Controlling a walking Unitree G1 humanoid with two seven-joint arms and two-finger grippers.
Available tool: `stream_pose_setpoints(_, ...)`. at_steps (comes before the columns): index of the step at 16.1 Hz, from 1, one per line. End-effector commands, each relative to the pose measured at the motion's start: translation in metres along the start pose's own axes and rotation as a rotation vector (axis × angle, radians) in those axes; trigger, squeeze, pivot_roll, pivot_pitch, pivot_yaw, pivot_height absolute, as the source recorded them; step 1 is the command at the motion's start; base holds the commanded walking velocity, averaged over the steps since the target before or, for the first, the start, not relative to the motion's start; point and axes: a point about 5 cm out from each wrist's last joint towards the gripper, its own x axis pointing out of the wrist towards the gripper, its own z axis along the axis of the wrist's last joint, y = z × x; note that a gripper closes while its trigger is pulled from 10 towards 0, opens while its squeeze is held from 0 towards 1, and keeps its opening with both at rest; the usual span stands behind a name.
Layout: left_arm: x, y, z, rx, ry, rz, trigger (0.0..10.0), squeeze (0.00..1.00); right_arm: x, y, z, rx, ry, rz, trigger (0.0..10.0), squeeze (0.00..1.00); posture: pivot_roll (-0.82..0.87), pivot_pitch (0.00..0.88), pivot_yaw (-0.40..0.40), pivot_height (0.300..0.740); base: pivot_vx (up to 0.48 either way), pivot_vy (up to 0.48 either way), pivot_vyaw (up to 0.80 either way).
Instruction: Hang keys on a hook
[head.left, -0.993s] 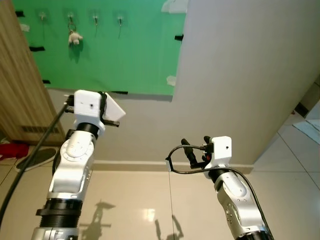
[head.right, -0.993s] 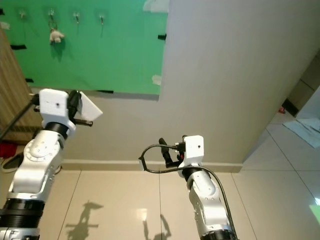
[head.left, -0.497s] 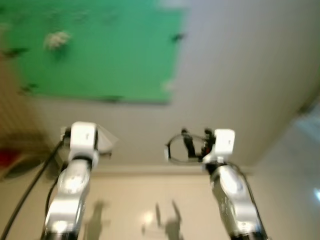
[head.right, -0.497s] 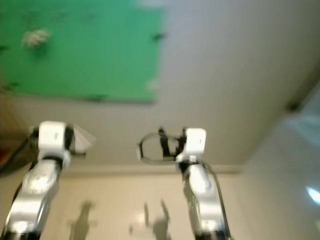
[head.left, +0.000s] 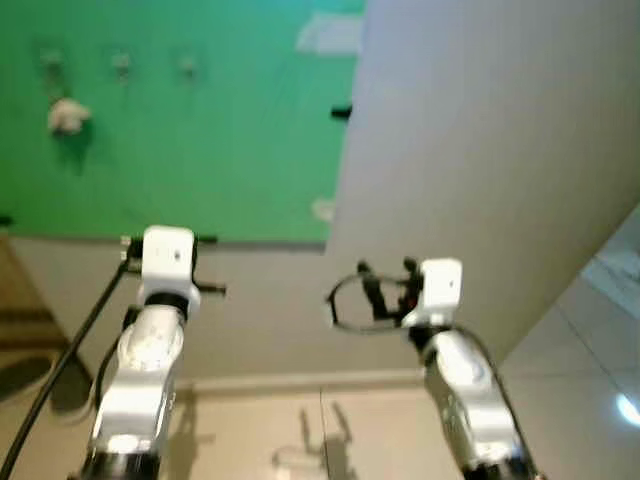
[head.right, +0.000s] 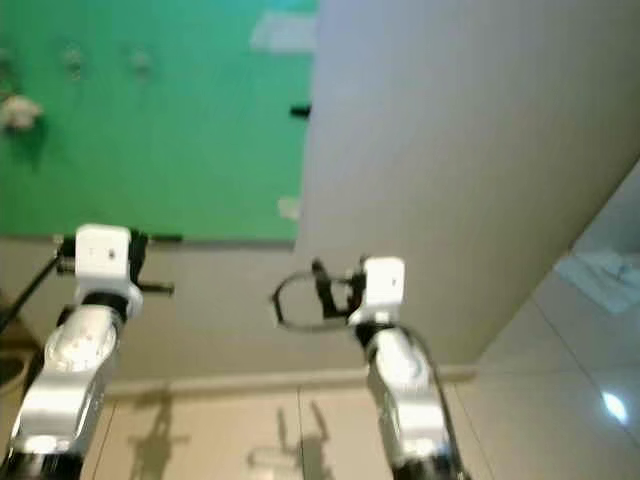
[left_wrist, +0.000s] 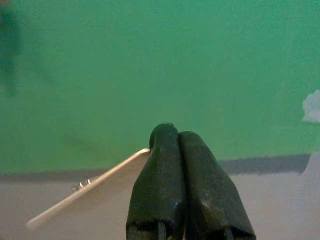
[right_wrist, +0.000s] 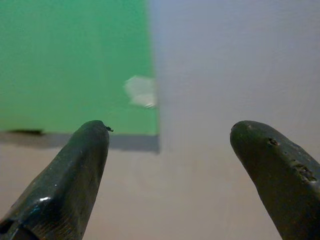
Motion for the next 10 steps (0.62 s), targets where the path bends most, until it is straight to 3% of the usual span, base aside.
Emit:
stream_pose_setpoints(1, -0.002, -0.009, 0.004, 0.015, -0.008, -0.012, 10.0, 0.0, -0.003, -0.011, -0.002, -0.009, 0.014, -0.03, 10.0, 1.0, 0.04, 0.0, -0.06, 0.74, 0.465, 0.0, 0.0)
stream_pose_setpoints(6, -0.001, -0.008, 0.006, 0.022, -0.013, -0.004, 10.0, 0.0, -0.005, -0.008, -0.005, -0.014, 0.024, -0.009, 10.0, 1.0, 0.04, 0.0, -0.057, 0.74, 0.462, 0.0, 0.0)
stream_pose_setpoints(7, 0.003, -0.014, 0.012, 0.014, -0.033, -0.078, 10.0, 0.0, -0.005, -0.008, -0.006, -0.014, 0.029, -0.005, 10.0, 1.0, 0.04, 0.0, -0.062, 0.74, 0.251, 0.0, 0.0)
stream_pose_setpoints(8, 0.016, -0.011, 0.026, 0.051, -0.063, -0.134, 10.0, 0.0, -0.006, -0.008, -0.008, -0.013, 0.044, 0.001, 10.0, 1.0, 0.05, 0.0, -0.072, 0.74, 0.0, 0.0, 0.0)
stream_pose_setpoints(10, 0.031, 0.005, 0.05, -0.008, -0.085, -0.212, 10.0, 0.0, -0.006, -0.007, -0.012, -0.014, 0.064, 0.028, 10.0, 1.0, 0.06, 0.0, -0.078, 0.74, 0.0, 0.0, 0.0)
